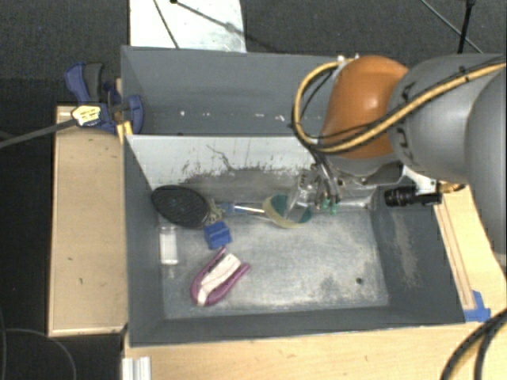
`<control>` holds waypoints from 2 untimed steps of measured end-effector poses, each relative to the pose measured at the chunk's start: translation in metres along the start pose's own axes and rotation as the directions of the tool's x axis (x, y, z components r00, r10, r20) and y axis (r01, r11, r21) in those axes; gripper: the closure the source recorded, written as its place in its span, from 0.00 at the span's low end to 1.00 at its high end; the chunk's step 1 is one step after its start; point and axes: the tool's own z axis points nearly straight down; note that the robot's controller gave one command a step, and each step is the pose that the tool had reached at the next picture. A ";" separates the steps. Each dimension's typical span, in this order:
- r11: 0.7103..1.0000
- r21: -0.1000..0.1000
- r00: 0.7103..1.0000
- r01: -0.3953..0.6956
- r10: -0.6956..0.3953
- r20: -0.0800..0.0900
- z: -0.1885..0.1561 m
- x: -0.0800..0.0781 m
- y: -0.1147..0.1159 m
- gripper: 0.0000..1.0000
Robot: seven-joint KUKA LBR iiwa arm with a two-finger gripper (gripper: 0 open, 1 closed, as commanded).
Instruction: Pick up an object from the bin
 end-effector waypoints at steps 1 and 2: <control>0.999 0.000 0.999 -0.053 0.053 -0.002 -0.007 0.008 -0.001 1.00; 0.999 0.001 0.999 -0.052 0.052 -0.001 0.001 0.012 -0.004 1.00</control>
Offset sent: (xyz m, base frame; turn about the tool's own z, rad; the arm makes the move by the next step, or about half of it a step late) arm -0.0079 0.0017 0.0067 0.0559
